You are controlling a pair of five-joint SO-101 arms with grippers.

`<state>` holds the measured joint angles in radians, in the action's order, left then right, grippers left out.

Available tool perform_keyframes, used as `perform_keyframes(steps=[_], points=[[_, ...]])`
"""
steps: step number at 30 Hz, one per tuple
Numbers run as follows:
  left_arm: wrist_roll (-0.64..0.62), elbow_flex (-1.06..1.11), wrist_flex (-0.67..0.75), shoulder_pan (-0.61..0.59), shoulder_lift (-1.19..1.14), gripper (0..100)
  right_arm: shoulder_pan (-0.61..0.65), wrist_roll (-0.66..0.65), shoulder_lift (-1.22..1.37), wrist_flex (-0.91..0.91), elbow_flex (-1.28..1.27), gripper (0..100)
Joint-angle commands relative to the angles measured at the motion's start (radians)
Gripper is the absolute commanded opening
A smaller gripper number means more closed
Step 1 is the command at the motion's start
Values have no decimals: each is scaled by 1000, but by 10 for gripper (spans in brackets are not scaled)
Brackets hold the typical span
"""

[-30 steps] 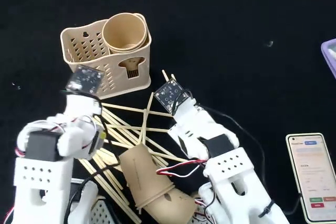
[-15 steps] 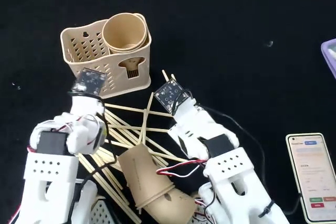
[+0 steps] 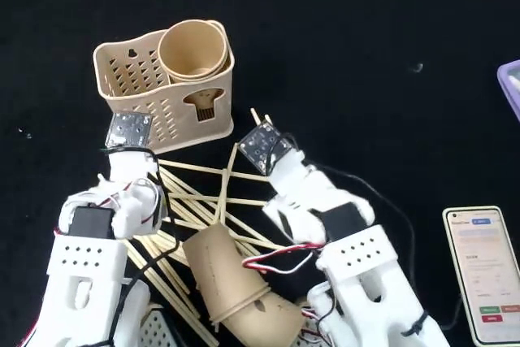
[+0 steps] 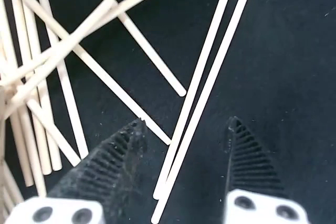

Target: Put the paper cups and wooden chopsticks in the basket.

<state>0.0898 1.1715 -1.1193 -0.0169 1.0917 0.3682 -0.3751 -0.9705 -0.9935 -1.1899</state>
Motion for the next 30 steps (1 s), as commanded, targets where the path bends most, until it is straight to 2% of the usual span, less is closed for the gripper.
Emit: perform_keyframes(steps=[1, 5, 14, 24, 30], points=[[-6, -8, 18, -5, 3, 164, -34, 2, -25, -51, 87, 251], [-6, -8, 17, -5, 3, 165, -52, -57, -25, -78, 68, 251], [-6, -8, 20, -5, 3, 166, -258, -135, -25, -86, 36, 251], [-6, -8, 18, -5, 3, 166, -264, -137, -27, -114, 22, 251], [-6, -8, 18, -5, 3, 166, -262, -137, -27, -319, 185, 251]])
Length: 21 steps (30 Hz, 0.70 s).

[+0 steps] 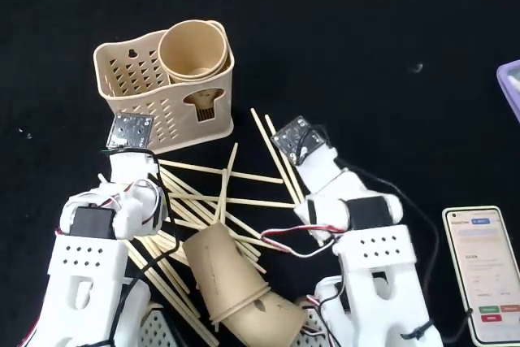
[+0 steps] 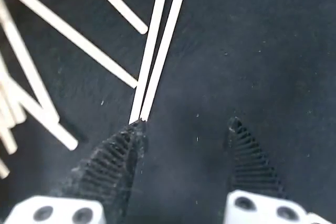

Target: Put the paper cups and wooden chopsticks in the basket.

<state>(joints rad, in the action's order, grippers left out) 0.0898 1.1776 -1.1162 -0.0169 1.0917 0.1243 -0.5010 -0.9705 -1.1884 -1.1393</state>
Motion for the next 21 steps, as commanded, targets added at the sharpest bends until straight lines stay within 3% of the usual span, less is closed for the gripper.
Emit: perform_keyframes(steps=[1, 4, 10, 14, 17, 21], points=[[-6, -15, 14, -5, 3, 166, -17, -11, -27, -153, 154, 251], [-6, -15, 14, -5, 3, 166, -17, -44, -25, -232, 199, 251], [-5, -15, 18, -5, 3, 166, 51, -417, -27, -399, 200, 251], [-5, -15, 18, -5, 3, 166, 133, -551, -27, -456, 205, 251], [-5, -15, 20, -5, 3, 166, 276, -517, -27, -433, 200, 251], [-5, -16, 20, -12, 3, 166, 511, -331, -27, -370, 196, 251]])
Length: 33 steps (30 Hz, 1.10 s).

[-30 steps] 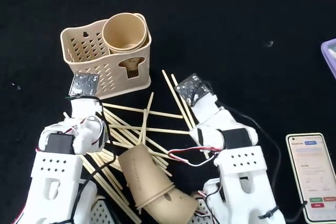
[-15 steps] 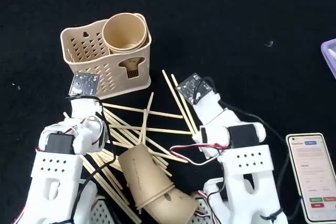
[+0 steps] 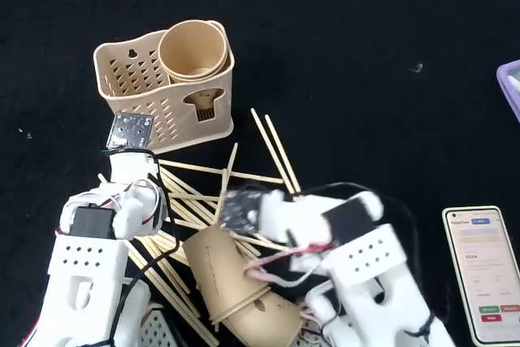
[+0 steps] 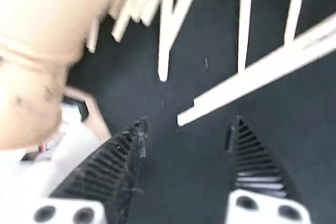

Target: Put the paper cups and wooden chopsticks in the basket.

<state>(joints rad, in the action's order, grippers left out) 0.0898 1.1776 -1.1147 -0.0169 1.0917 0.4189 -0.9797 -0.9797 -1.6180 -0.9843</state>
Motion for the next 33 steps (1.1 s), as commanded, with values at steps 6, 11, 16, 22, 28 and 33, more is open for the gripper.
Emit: perform_keyframes(steps=[6, 11, 16, 22, 28, 33], points=[[-5, -15, 9, -22, 3, 164, 430, 305, -10, 224, -27, 251], [-8, -30, 20, -145, 6, 166, 552, 399, -10, 338, -137, 251], [-28, -45, 18, -191, 3, 166, 572, 474, -18, 333, -110, 252], [-52, -45, 20, -197, 3, 166, 572, 497, -8, 397, -99, 252], [-48, -36, 49, -199, 2, 166, 572, 551, -8, 539, -148, 252], [-48, -36, 48, -199, 2, 166, 569, 605, -13, 588, -137, 252]])
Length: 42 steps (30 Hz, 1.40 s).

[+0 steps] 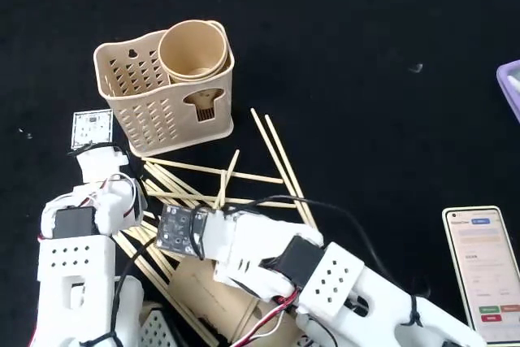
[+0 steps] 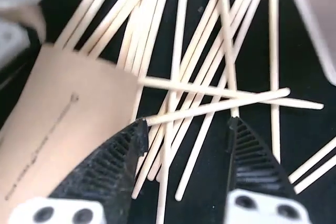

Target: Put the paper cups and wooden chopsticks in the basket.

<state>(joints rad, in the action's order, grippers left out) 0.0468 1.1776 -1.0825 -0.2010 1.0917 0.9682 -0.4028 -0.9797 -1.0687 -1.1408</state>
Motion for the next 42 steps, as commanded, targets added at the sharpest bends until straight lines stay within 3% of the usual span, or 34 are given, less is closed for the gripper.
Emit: perform_keyframes(steps=[1, 9, 18, 21, 25, 33, 38, 42], points=[[-5, -36, 15, -15, 2, 166, 17, 25, -18, 18, 31, 252], [-3, -39, 21, -15, 2, 166, 43, -35, -10, -313, 242, 252], [-3, -41, 21, -15, 2, 166, 324, -80, -10, -465, 251, 252], [-3, -39, 21, -16, 2, 166, 362, -80, -8, -465, 251, 252], [-3, -38, 21, -16, 2, 166, 308, -143, -16, -540, 286, 252], [-3, -39, 21, -16, 2, 166, 2, -316, -13, -647, 395, 252], [-3, -45, 21, -16, 2, 166, 26, -315, -18, -535, 228, 252], [-3, -39, 21, -16, 2, 166, 69, -270, -18, -542, 252, 252]])
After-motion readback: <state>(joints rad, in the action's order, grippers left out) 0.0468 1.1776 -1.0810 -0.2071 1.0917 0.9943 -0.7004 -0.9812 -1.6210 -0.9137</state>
